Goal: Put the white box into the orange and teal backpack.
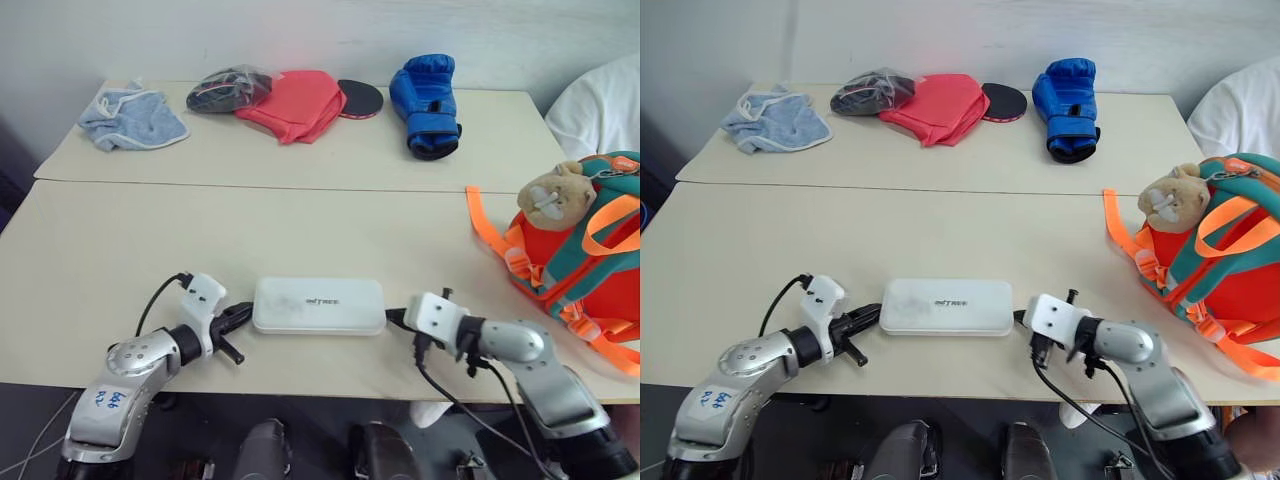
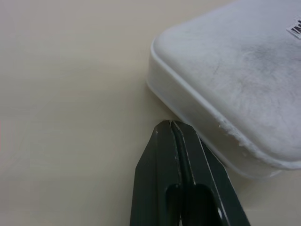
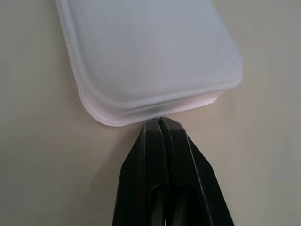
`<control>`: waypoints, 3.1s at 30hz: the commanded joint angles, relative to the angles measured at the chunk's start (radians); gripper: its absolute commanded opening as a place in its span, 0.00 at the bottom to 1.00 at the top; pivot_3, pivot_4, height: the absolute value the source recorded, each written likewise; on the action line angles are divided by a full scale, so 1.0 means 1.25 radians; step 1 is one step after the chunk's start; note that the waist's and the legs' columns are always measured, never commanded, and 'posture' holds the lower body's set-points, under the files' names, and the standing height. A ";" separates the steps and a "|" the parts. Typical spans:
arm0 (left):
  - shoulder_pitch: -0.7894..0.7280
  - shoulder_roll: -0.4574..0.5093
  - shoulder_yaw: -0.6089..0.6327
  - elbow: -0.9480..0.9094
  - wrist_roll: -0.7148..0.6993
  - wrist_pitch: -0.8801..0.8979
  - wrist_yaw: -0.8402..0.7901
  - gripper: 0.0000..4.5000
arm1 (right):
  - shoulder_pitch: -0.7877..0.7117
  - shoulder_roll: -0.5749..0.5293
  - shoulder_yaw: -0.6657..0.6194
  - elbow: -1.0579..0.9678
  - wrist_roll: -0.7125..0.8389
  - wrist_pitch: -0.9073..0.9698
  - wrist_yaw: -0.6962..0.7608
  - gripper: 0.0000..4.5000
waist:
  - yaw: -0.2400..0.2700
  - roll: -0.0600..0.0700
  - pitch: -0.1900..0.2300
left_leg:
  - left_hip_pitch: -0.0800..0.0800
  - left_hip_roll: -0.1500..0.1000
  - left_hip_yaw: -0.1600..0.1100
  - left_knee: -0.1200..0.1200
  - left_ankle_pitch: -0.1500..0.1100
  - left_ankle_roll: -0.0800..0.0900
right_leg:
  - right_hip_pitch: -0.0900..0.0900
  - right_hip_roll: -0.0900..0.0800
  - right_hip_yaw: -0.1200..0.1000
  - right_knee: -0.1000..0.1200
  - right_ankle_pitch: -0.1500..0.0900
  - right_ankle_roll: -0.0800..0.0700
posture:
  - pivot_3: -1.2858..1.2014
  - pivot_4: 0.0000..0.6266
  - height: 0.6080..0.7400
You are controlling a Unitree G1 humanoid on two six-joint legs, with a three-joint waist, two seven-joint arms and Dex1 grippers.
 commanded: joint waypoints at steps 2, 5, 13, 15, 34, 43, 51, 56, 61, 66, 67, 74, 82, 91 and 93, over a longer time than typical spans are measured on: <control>-0.007 -0.009 -0.030 0.032 -0.014 0.013 -0.016 0.01 | 0.035 -0.020 -0.039 0.000 0.019 -0.001 -0.009 0.00 | -0.001 0.000 0.000 | 0.001 0.000 0.000 0.000 0.000 0.000 | 0.002 0.000 0.000 0.000 0.000 0.000 | 0.52 0.24 1.00; -0.021 -0.024 0.041 0.065 -0.064 0.108 0.017 0.14 | 0.041 -0.006 -0.090 0.010 0.079 0.009 -0.015 0.00 | -0.001 0.000 0.000 | 0.006 0.000 -0.001 0.000 -0.001 0.001 | 0.007 0.000 -0.001 -0.002 0.000 0.000 | 0.52 0.24 1.00; -0.028 0.242 0.211 0.181 -0.362 0.428 -0.254 0.66 | 0.086 -0.110 -0.171 0.057 0.155 -0.035 0.096 0.00 | -0.025 0.002 0.001 | 0.011 0.002 0.000 -0.004 -0.002 -0.001 | 0.010 0.002 -0.001 -0.002 -0.001 -0.002 | 0.52 0.24 1.00; -0.073 0.287 0.229 0.237 -0.422 0.513 -0.288 0.81 | 0.077 -0.131 -0.172 0.065 0.167 -0.038 0.124 0.00 | -0.026 0.003 0.001 | 0.012 0.001 0.000 -0.006 -0.001 -0.002 | 0.009 0.002 -0.001 -0.002 -0.001 -0.002 | 0.52 0.24 1.00; -0.542 0.090 -0.038 0.618 -0.495 0.742 -0.072 1.00 | -0.187 -0.052 0.007 0.213 0.104 -0.029 0.138 0.00 | 0.000 0.001 0.002 | 0.010 -0.001 -0.001 0.001 0.001 -0.001 | 0.010 0.001 -0.001 0.001 -0.001 0.000 | 0.52 0.24 1.00; -0.591 0.032 -0.042 0.723 -0.601 0.742 0.013 1.00 | -0.200 -0.032 0.037 0.177 0.118 0.019 0.150 0.00 | -0.003 0.001 0.002 | 0.009 -0.001 -0.001 0.001 0.001 -0.001 | 0.010 0.001 -0.001 0.000 -0.001 0.000 | 0.52 0.24 1.00; -0.551 -0.006 -0.002 0.701 -0.717 0.742 0.126 0.74 | -0.168 -0.001 0.038 0.145 0.104 0.023 0.114 0.00 | -0.005 0.001 0.002 | 0.009 0.000 -0.001 0.001 0.001 -0.001 | 0.010 0.001 -0.001 0.000 -0.001 0.000 | 0.52 0.24 1.00; -0.532 0.009 0.046 0.665 -0.799 0.742 0.136 0.42 | -0.086 -0.036 -0.026 0.104 0.125 0.015 0.103 0.00 | -0.004 0.001 0.002 | 0.009 0.000 -0.001 0.001 0.001 -0.001 | 0.010 0.001 -0.001 0.000 -0.001 0.000 | 0.52 0.24 1.00; -0.469 0.034 0.102 0.463 -0.801 0.706 0.051 0.26 | 0.058 -0.030 -0.186 -0.028 0.270 0.148 0.059 0.14 | -0.003 0.001 0.002 | 0.008 0.000 -0.001 0.000 0.001 -0.002 | 0.009 0.001 -0.001 -0.001 -0.001 0.001 | 0.52 0.24 1.00; -0.365 0.176 -0.015 0.256 -0.539 0.346 -0.239 0.26 | 0.305 0.053 -0.413 -0.187 0.367 0.184 -0.040 0.48 | -0.001 0.001 0.002 | 0.008 0.000 -0.001 -0.001 0.001 -0.003 | 0.009 0.002 -0.001 -0.002 -0.001 0.000 | 0.52 0.24 1.00; -0.340 0.255 -0.100 0.221 -0.431 0.247 -0.329 0.26 | 0.341 0.078 -0.450 -0.206 0.399 0.184 -0.051 0.55 | -0.001 0.000 0.002 | 0.008 0.000 -0.001 -0.002 0.001 -0.004 | 0.008 0.003 -0.001 -0.003 -0.001 0.000 | 0.52 0.24 1.00; -0.332 0.174 -0.072 0.311 -0.289 -0.148 -0.503 0.26 | 0.551 0.179 -0.706 -0.135 0.439 -0.001 -0.032 1.00 | 0.009 0.007 -0.001 | 0.011 0.000 0.006 -0.013 -0.001 -0.005 | 0.009 0.003 0.005 -0.014 0.003 0.000 | 0.52 0.24 1.00; -0.299 0.098 -0.012 0.293 -0.345 -0.107 -0.489 0.26 | 0.362 0.125 -0.703 -0.020 0.461 -0.011 -0.105 1.00 | -0.021 0.006 -0.001 | 0.011 0.001 0.006 -0.014 0.001 0.000 | 0.008 0.003 0.006 -0.013 0.003 0.000 | 0.52 0.24 1.00; -0.212 0.088 0.037 0.200 -0.357 -0.050 -0.420 0.26 | 0.004 0.050 -0.484 0.229 0.381 0.003 -0.116 0.80 | -0.023 0.007 0.000 | 0.010 0.001 0.006 -0.013 0.003 0.000 | 0.007 0.003 0.005 -0.011 0.003 0.000 | 0.52 0.24 1.00; -0.184 0.075 0.072 0.184 -0.366 -0.046 -0.376 0.26 | -0.040 0.068 -0.464 0.259 0.371 -0.009 -0.137 0.63 | -0.020 0.007 0.000 | 0.010 0.000 0.005 -0.012 0.004 0.001 | 0.007 0.002 0.004 -0.011 0.003 0.000 | 0.52 0.24 1.00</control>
